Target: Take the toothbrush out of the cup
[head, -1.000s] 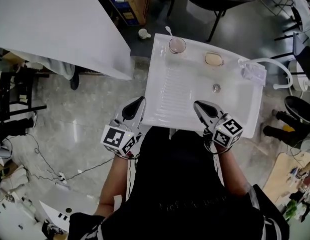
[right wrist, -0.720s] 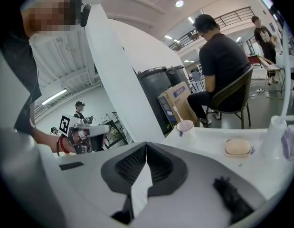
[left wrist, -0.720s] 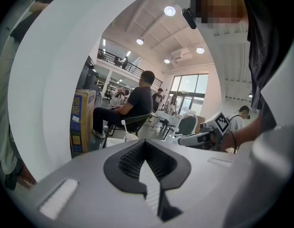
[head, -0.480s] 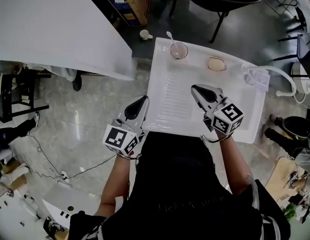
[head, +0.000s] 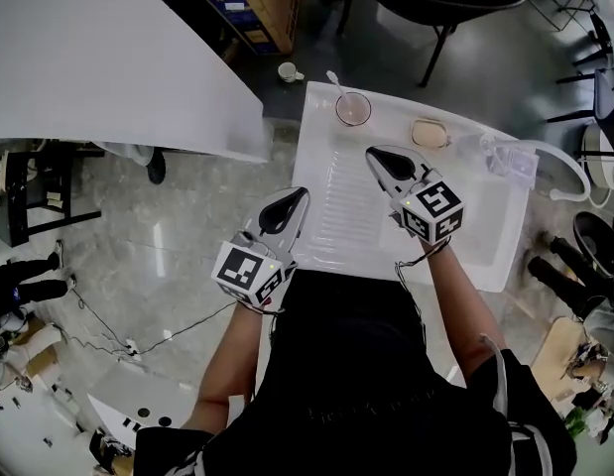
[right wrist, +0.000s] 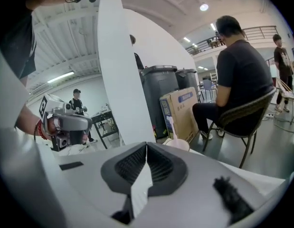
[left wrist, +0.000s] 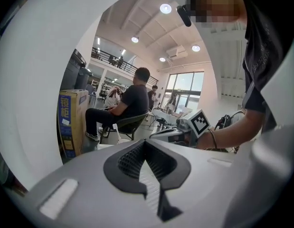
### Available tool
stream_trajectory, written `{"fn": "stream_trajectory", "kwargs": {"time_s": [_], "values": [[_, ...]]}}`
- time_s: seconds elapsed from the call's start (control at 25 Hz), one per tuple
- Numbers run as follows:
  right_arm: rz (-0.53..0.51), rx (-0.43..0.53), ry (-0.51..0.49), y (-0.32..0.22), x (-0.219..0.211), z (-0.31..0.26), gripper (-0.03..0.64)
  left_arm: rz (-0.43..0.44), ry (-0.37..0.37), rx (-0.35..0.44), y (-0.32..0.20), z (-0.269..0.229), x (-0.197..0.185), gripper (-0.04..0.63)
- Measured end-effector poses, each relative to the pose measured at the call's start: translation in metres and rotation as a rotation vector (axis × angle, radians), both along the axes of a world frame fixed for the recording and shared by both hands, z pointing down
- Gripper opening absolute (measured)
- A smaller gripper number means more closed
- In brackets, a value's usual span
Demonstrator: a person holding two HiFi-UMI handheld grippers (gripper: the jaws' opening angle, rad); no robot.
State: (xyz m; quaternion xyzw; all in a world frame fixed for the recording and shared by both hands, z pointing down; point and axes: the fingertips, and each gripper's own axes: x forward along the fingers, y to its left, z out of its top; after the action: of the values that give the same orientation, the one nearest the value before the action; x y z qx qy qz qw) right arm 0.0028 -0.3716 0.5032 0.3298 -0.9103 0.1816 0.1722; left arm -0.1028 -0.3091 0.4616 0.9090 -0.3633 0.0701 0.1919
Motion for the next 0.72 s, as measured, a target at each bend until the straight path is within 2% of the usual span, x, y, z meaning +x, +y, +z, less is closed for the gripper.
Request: {"fn": "stream_trajectory", "kwargs": {"time_s": [0.36, 0.72], "values": [[-0.030, 0.010, 0.085, -0.043, -0.003, 0.024, 0.012, 0.035, 0.012, -0.008, -0.010, 0.008, 0.015, 0.009], [-0.008, 0.020, 0.103, -0.080, -0.012, 0.036, 0.014, 0.047, -0.010, -0.024, -0.019, 0.019, 0.019, 0.009]]}}
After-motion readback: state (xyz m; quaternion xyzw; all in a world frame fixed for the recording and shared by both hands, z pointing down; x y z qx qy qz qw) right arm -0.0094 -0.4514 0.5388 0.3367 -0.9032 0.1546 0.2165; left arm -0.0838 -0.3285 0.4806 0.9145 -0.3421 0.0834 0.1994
